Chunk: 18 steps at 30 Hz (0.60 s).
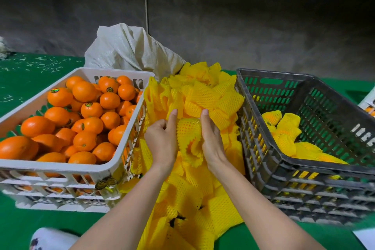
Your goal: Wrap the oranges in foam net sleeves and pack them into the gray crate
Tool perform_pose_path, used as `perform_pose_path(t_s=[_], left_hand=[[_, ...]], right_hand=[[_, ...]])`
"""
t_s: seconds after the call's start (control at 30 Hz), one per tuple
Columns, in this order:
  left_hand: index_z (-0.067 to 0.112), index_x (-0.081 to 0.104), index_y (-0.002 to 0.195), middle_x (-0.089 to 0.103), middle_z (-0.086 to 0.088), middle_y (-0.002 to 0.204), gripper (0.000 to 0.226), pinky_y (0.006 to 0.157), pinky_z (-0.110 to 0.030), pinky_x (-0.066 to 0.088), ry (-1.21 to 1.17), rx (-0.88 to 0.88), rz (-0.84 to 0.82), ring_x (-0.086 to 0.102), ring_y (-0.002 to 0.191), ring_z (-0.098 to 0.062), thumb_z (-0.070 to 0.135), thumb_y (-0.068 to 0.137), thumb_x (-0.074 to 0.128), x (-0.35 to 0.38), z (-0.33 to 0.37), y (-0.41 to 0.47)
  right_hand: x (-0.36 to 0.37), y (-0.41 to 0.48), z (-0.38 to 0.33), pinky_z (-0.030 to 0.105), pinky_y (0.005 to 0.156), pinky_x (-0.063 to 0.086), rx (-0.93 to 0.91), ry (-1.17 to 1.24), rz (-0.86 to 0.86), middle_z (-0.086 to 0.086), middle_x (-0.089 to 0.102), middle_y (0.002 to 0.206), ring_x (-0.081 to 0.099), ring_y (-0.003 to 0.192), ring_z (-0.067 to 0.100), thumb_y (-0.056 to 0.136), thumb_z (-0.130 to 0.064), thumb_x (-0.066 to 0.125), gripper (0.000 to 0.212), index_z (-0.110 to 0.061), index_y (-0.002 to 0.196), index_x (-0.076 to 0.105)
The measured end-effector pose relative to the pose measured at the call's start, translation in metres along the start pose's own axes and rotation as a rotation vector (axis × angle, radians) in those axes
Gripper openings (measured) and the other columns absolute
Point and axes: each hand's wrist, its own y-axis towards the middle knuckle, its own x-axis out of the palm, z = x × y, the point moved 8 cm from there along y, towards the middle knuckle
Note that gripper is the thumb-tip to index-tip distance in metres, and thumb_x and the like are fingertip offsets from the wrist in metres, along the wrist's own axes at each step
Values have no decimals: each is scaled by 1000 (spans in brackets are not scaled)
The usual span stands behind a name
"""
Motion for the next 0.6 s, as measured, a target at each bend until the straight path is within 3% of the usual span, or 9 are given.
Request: perform_pose_path(t_s=[0.07,0.2,0.33,0.4,0.47,0.53,0.6], left_hand=[[16,25,46,20,-1,45,60,45,-25,12,-2,-20,9,20,39,-10,33,89,64,1,-4,4],[14,28,46,24,-3,49,57,52,-33,16,-150,-107,-90,19,48,-16,35,90,59,10,-10,8],[13,34,48,30,0,48,51,50,-31,19,-265,-179,-233,23,46,-14,35,89,56,20,-10,7],[14,33,47,30,2,41,51,48,-28,24,-314,-204,-272,24,40,-10,35,88,54,22,-10,7],[15,31,46,30,7,37,52,46,-26,26,-343,-208,-306,24,37,-7,35,88,53,24,-7,6],[16,30,47,30,7,36,52,42,-22,25,-348,-193,-331,25,35,-5,34,90,51,25,-4,5],[16,31,47,31,6,37,52,39,-19,26,-332,-196,-335,27,35,-5,34,92,50,25,-3,5]], right_hand=[[-1,1,8,48,102,40,63,46,-12,18,56,124,53,115,31,88,-59,41,59,-9,114,58],[11,-1,24,46,97,47,301,444,-112,21,66,112,61,105,34,89,-45,51,52,-1,113,64],[16,0,27,27,64,55,316,602,-191,8,72,75,69,68,19,94,-38,45,47,-11,70,76],[16,0,26,24,58,54,312,625,-200,5,71,68,67,59,15,92,-35,47,48,-15,59,75],[17,-3,21,25,61,51,314,636,-195,5,69,69,65,60,16,91,-33,49,39,-14,69,74],[17,-5,17,29,67,48,307,647,-181,9,63,78,60,69,19,90,-31,49,26,-10,91,64],[15,-5,16,30,67,47,278,639,-170,9,59,80,57,70,19,90,-30,49,20,-12,92,59]])
